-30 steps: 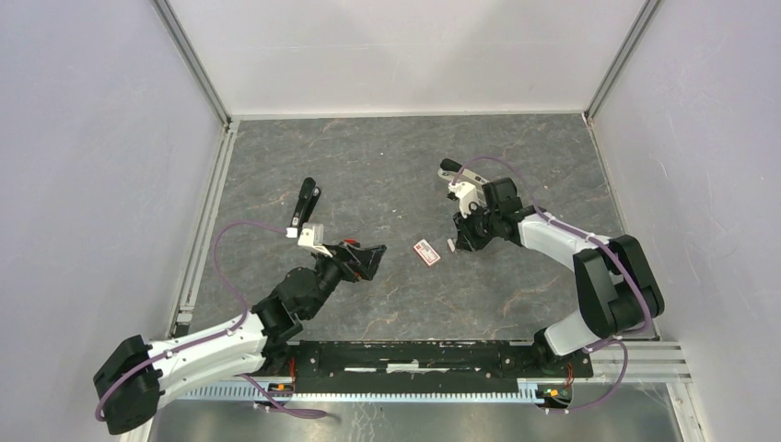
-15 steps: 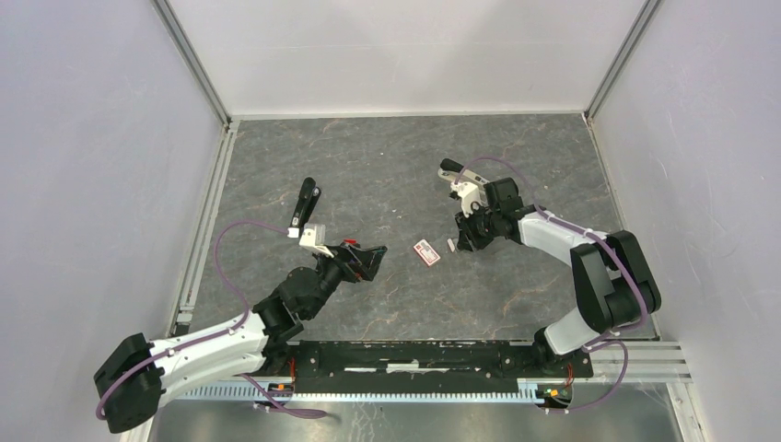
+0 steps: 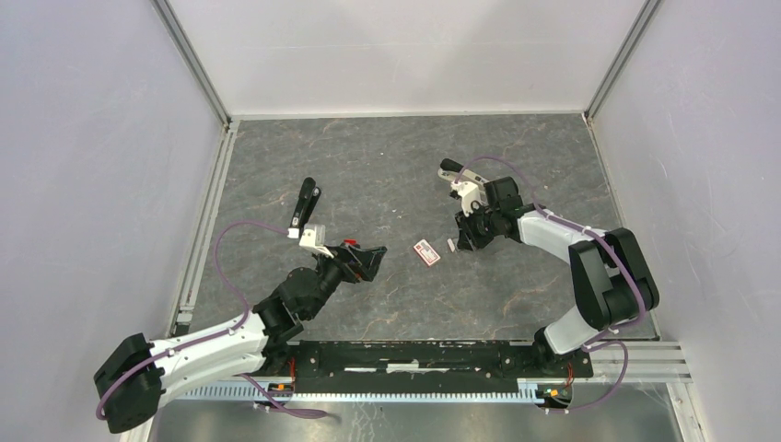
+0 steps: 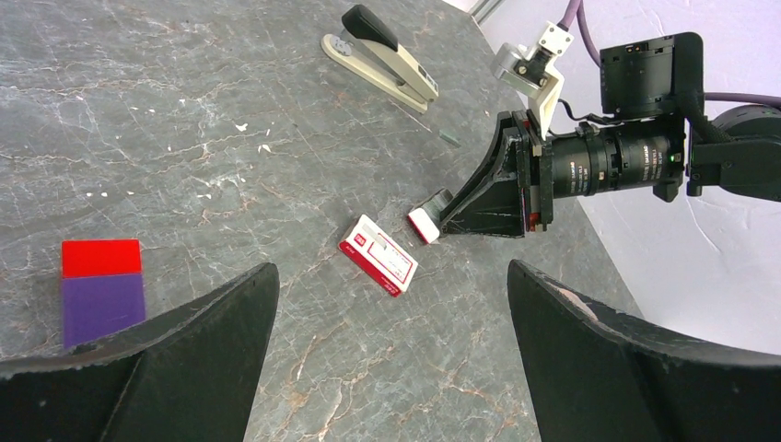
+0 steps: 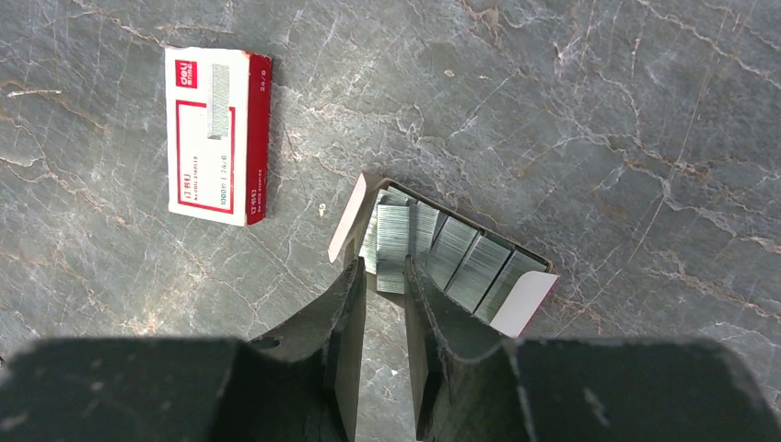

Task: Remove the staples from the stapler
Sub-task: Adjust the staple in the staple box, then pick up the staple from the center of the board.

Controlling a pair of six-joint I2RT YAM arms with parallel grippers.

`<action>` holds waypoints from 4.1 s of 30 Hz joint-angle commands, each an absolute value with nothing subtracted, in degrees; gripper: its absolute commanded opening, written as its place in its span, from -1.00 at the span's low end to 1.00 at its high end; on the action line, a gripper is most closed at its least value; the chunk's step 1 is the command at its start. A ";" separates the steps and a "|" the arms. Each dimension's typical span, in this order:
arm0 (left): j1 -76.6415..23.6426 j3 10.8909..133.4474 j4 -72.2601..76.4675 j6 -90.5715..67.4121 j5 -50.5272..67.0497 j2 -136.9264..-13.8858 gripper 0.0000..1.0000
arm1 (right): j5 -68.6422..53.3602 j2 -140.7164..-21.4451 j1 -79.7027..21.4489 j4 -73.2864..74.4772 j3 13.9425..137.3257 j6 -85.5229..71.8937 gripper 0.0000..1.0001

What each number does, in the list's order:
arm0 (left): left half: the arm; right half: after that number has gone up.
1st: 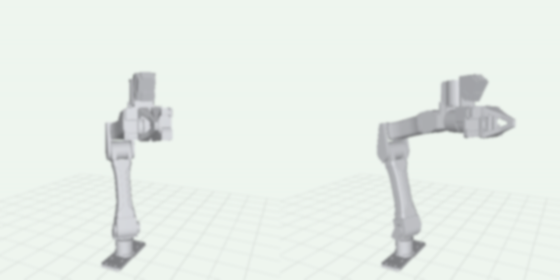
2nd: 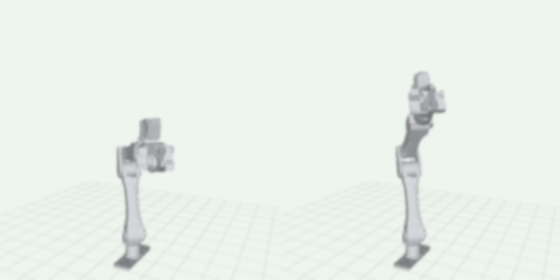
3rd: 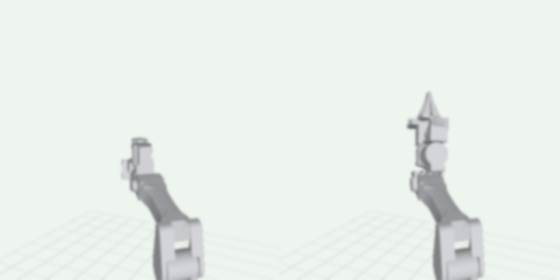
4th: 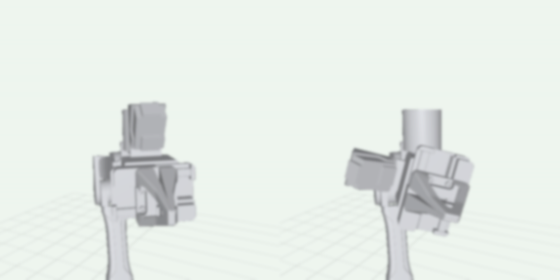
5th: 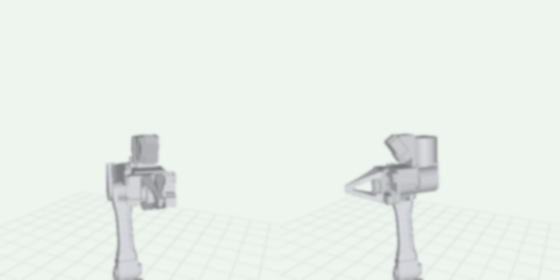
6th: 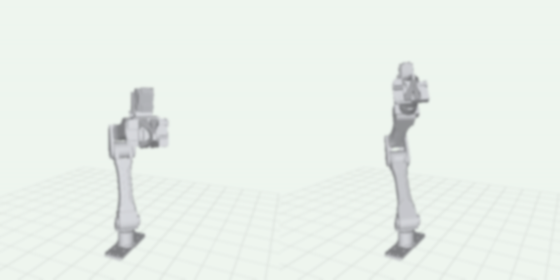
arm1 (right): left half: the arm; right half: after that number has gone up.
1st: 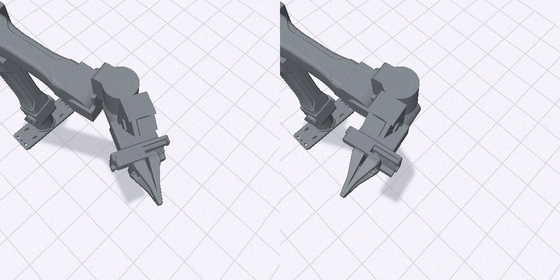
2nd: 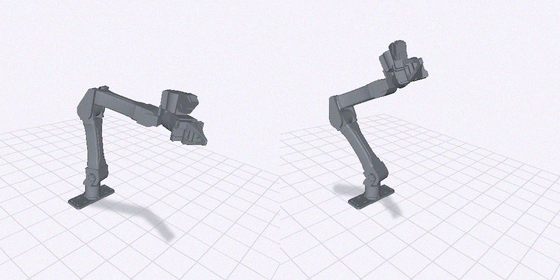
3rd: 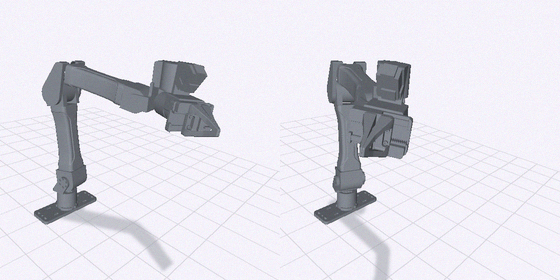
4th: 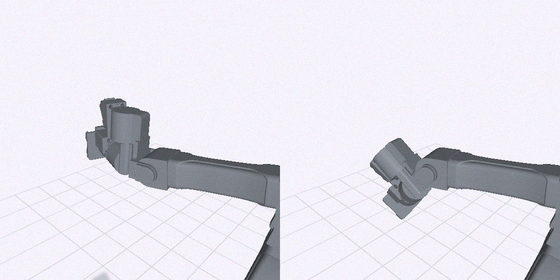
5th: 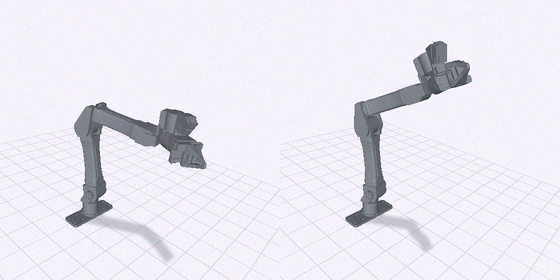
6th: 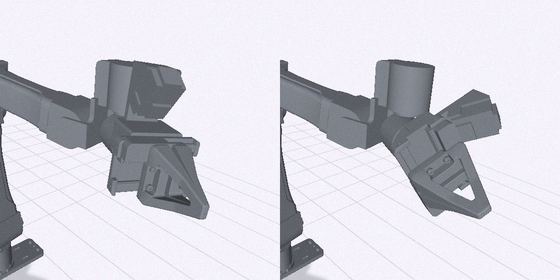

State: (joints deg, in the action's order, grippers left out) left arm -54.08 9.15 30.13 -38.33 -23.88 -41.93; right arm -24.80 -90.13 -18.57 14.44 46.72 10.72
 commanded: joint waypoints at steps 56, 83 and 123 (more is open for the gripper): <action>-54.13 9.05 31.90 -39.83 -25.31 -41.73 0.99 | -25.23 -90.27 -18.13 15.01 47.12 11.16 -0.44; -54.14 8.87 31.90 -40.10 -25.31 -41.66 0.99 | -29.62 -91.05 -18.31 15.28 47.99 10.20 -0.44; -53.61 10.50 26.65 -34.06 -19.00 -34.27 1.00 | -34.71 -99.61 -0.49 36.46 73.41 57.35 0.96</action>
State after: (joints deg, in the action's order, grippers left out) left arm -53.95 8.99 25.61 -34.87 -20.80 -33.10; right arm -33.76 -96.75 -0.36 29.41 70.22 45.58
